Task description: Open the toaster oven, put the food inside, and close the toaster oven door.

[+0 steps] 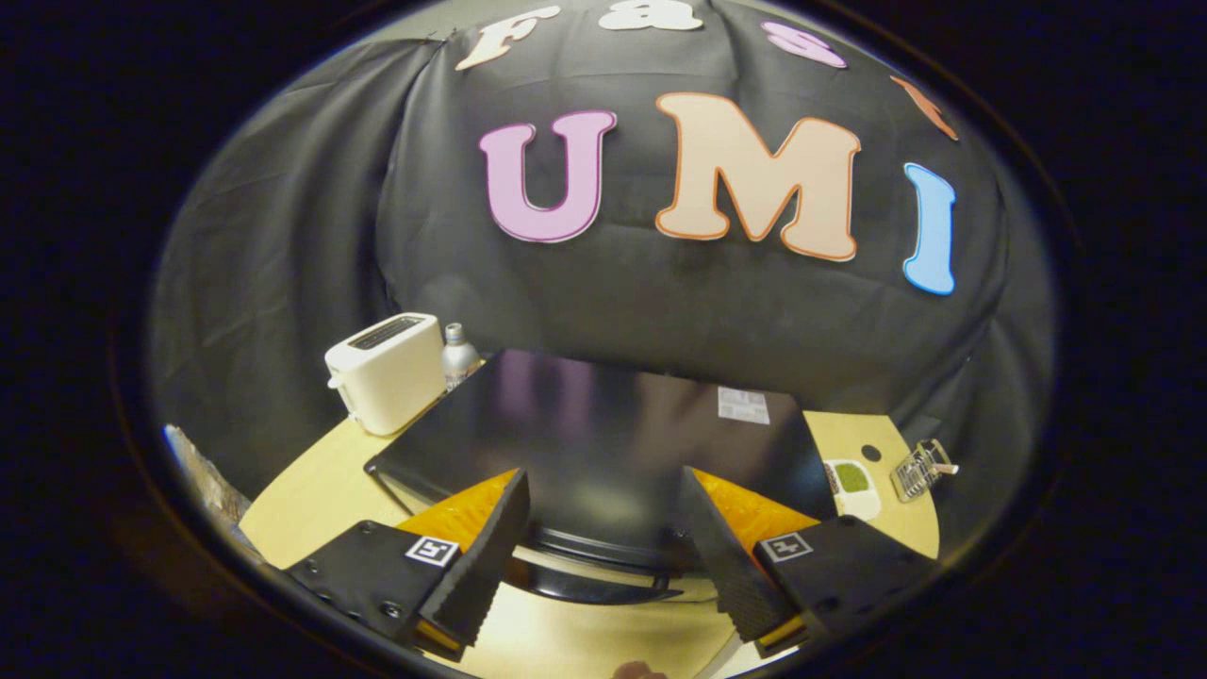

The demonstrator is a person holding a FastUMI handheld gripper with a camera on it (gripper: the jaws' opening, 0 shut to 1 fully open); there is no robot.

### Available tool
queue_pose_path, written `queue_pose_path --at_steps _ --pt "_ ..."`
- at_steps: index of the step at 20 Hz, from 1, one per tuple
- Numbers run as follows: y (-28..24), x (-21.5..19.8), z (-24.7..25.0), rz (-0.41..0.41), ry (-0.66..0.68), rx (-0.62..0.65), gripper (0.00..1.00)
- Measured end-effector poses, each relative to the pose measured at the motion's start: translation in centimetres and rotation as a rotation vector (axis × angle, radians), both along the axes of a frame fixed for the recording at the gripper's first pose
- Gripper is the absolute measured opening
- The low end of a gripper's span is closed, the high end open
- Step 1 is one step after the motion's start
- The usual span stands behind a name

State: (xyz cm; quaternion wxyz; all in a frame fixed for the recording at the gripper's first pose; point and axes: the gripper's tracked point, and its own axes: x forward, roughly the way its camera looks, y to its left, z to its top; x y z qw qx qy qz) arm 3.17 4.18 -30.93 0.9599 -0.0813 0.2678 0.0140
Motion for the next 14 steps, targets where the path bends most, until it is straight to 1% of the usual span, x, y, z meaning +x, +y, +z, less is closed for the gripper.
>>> queue_pose_path --at_steps 1,4,7,11,13,14 --pt "0.0 -0.5 -0.5 -0.001 0.018 0.004 0.99" --pt "0.3 -1.7 -0.7 -0.013 0.004 0.07 0.99" --pt "0.6 -3.0 -0.9 0.007 -0.005 0.046 0.99" --pt "0.7 -4.3 -1.3 0.009 0.021 0.068 0.99" --pt "0.6 -5.5 -2.2 -0.026 0.066 0.155 0.99" --pt "0.6 -6.1 -2.2 -0.023 0.061 0.179 0.99"
